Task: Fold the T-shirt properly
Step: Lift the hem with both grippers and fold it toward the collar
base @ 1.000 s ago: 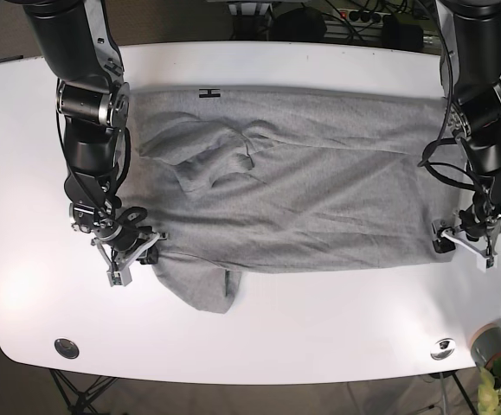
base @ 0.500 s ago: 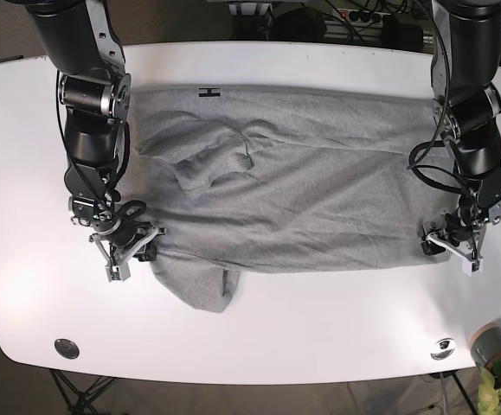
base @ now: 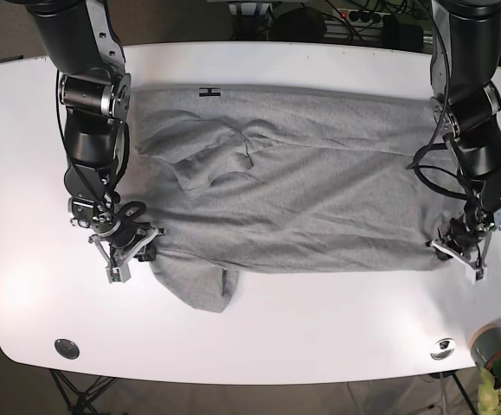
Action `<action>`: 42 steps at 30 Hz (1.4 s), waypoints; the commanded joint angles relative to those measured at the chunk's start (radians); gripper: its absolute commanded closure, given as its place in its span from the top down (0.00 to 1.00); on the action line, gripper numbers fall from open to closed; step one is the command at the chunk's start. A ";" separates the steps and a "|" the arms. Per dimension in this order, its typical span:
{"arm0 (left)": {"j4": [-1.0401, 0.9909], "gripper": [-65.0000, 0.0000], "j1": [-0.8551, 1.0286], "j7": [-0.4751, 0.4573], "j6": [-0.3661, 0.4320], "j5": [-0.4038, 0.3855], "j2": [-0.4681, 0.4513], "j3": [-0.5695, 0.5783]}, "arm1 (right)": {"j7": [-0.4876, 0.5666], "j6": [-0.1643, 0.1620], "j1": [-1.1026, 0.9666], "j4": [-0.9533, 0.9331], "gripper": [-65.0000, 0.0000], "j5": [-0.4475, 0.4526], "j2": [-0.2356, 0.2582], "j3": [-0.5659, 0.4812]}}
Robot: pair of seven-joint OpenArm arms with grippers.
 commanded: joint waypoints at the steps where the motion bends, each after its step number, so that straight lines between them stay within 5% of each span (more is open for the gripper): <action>1: 0.096 0.00 -0.023 0.021 -0.025 -0.016 -0.015 -0.012 | -0.047 -0.005 0.041 0.080 0.03 -0.005 0.013 0.002; 8: 0.320 0.00 0.040 0.148 -0.047 -0.016 0.012 -0.112 | -0.203 -0.002 -0.016 0.352 0.03 -0.005 0.013 -0.001; 12: 0.414 0.00 0.082 0.193 -0.048 -0.016 0.015 -0.130 | -0.314 0.038 -0.046 0.482 0.03 -0.005 0.009 0.004; 22: 0.652 0.00 0.212 0.317 -0.109 -0.015 0.054 -0.219 | -0.549 0.057 -0.208 0.883 0.03 -0.003 0.007 0.005; 32: 0.810 0.00 0.356 0.388 -0.111 -0.015 0.080 -0.233 | -0.636 0.057 -0.448 1.203 0.03 -0.003 -0.039 0.005; 42: 0.894 0.00 0.504 0.397 -0.111 -0.016 0.084 -0.233 | -0.642 0.054 -0.625 1.321 0.03 -0.005 -0.100 0.007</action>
